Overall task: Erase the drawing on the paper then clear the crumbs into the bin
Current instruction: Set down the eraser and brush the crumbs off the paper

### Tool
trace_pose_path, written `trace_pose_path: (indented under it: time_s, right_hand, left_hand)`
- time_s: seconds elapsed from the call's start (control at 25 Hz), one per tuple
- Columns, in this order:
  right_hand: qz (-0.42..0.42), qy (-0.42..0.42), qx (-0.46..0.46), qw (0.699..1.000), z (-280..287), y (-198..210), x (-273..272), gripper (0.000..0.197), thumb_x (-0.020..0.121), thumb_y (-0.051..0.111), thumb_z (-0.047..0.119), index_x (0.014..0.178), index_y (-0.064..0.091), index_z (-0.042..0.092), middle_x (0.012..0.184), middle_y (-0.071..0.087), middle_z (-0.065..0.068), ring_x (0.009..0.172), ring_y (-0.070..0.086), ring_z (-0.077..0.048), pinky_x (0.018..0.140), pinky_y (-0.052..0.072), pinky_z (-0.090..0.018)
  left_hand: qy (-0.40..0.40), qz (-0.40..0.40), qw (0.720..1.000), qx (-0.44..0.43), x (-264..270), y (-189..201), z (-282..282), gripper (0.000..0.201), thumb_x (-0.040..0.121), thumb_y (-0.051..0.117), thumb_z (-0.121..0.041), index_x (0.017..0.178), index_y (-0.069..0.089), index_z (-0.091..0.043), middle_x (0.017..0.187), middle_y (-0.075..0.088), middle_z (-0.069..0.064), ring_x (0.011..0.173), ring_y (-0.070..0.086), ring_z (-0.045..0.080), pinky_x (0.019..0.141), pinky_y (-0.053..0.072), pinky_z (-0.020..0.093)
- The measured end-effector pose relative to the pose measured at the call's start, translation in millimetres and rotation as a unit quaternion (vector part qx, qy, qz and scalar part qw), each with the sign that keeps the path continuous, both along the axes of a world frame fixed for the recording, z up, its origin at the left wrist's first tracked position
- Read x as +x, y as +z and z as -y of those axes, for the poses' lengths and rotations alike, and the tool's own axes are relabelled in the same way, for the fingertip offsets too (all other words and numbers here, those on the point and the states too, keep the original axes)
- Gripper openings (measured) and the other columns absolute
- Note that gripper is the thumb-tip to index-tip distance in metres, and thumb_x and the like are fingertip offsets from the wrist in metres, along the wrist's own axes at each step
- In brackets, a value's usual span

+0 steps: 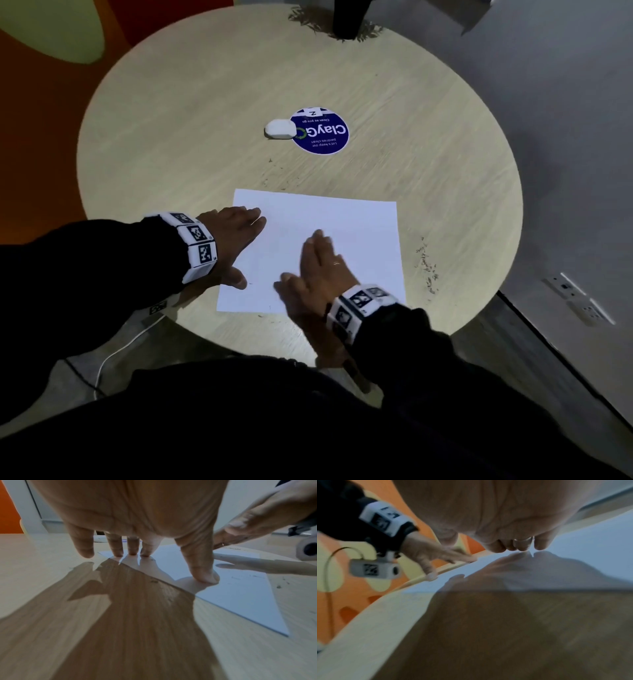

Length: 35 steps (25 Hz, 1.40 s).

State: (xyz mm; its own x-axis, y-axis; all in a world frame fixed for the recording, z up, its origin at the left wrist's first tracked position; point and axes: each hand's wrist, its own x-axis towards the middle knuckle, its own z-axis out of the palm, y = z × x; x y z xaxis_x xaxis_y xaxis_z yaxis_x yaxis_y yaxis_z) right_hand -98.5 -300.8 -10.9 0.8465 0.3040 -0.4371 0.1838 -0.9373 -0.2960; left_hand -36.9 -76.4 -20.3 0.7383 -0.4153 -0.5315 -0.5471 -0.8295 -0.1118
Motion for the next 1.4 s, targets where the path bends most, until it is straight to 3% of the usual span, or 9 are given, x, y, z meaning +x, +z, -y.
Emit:
trace_pose_path:
  time_s: [0.16,0.28,0.44,0.56,0.72,0.88,1.0,1.2,1.4]
  right_hand:
    - [-0.001,0.025,-0.083,0.996,48.0,-11.7,-21.2,0.086,0.084,-0.003,0.063,0.147,0.025,0.011,0.155,-0.015,-0.024,0.143,-0.015,-0.038,0.115,0.005,-0.055]
    - [0.02,0.012,-0.144,0.989,104.2,-0.1,-22.4,0.053,0.092,0.023,0.042,0.125,0.055,0.017,0.139,0.025,-0.045,0.131,0.017,-0.063,0.09,0.036,-0.073]
    - [-0.002,-0.048,-0.084,0.995,88.1,6.5,-1.6,0.08,0.086,0.024,0.047,0.15,0.009,0.001,0.157,-0.005,-0.021,0.146,0.001,-0.035,0.114,0.021,-0.046]
    - [-0.009,0.001,-0.07,0.998,62.3,5.2,3.6,0.077,0.092,0.03,0.04,0.151,-0.003,0.003,0.158,-0.013,-0.014,0.146,-0.007,-0.029,0.117,0.009,-0.042]
    - [-0.028,0.017,-0.097,0.995,65.3,5.9,2.2,0.085,0.085,0.033,0.041,0.15,-0.007,0.004,0.157,-0.017,-0.013,0.146,-0.009,-0.029,0.117,0.009,-0.042]
    - [-0.001,0.044,-0.101,0.994,64.6,7.6,-4.1,0.104,0.059,0.0,0.052,0.15,-0.004,0.001,0.156,-0.017,-0.017,0.146,-0.007,-0.032,0.115,0.015,-0.043]
    - [0.017,0.028,-0.085,0.996,65.8,7.0,-7.5,0.09,0.072,0.023,0.038,0.15,-0.002,0.001,0.157,-0.015,-0.016,0.146,-0.006,-0.032,0.115,0.014,-0.042]
    - [0.034,0.013,-0.071,0.997,65.5,4.9,-10.7,0.088,0.069,0.028,0.028,0.15,0.002,0.003,0.158,-0.01,-0.014,0.147,-0.003,-0.03,0.115,0.016,-0.043]
    - [0.002,0.023,-0.083,0.996,66.2,5.8,-5.7,0.09,0.069,0.024,0.033,0.15,-0.005,0.006,0.157,-0.018,-0.013,0.146,-0.01,-0.029,0.116,0.011,-0.042]
  left_hand:
    - [0.01,-0.007,1.0,-0.007,-0.9,1.8,-1.0,0.12,0.073,0.059,-0.072,0.152,-0.012,-0.016,0.16,-0.015,0.005,0.148,-0.005,0.025,0.118,0.015,0.044]
    - [0.018,-0.022,1.0,-0.006,4.1,4.7,2.3,0.12,0.073,0.061,-0.07,0.152,-0.013,-0.017,0.16,-0.017,0.003,0.148,-0.007,0.023,0.117,0.015,0.046]
    - [0.021,-0.041,0.998,0.03,16.2,16.2,9.8,0.121,0.073,0.065,-0.067,0.152,-0.012,-0.018,0.16,-0.017,0.001,0.148,-0.006,0.021,0.115,0.014,0.049]
    - [0.002,-0.022,1.0,-0.008,5.0,32.4,30.6,0.109,0.081,0.061,-0.06,0.153,-0.008,-0.015,0.16,-0.014,0.005,0.148,-0.003,0.023,0.115,0.014,0.05]
    - [-0.073,-0.022,0.985,-0.154,-56.8,22.0,83.9,0.093,0.09,0.047,-0.058,0.153,-0.009,-0.019,0.16,-0.016,0.002,0.147,-0.01,0.018,0.117,0.003,0.045]
    - [-0.085,-0.075,0.985,-0.126,-88.8,6.3,109.6,0.091,0.092,0.036,-0.065,0.152,-0.014,-0.019,0.154,-0.028,-0.004,0.141,-0.029,0.013,0.114,-0.013,0.043]
    - [-0.061,-0.084,0.987,-0.122,-86.3,-0.7,87.7,0.098,0.086,0.03,-0.075,0.147,-0.025,-0.022,0.145,-0.041,-0.008,0.13,-0.042,0.011,0.105,-0.023,0.042]
    - [0.081,-0.05,0.995,-0.038,-70.7,6.4,23.2,0.106,0.064,-0.002,-0.088,0.14,-0.033,-0.02,0.142,-0.044,-0.005,0.137,-0.035,0.015,0.117,-0.004,0.052]
    - [0.038,-0.031,0.991,-0.128,-63.6,17.7,65.2,0.101,0.077,0.016,-0.082,0.149,-0.022,-0.021,0.145,-0.037,-0.005,0.139,-0.029,0.012,0.116,-0.007,0.049]
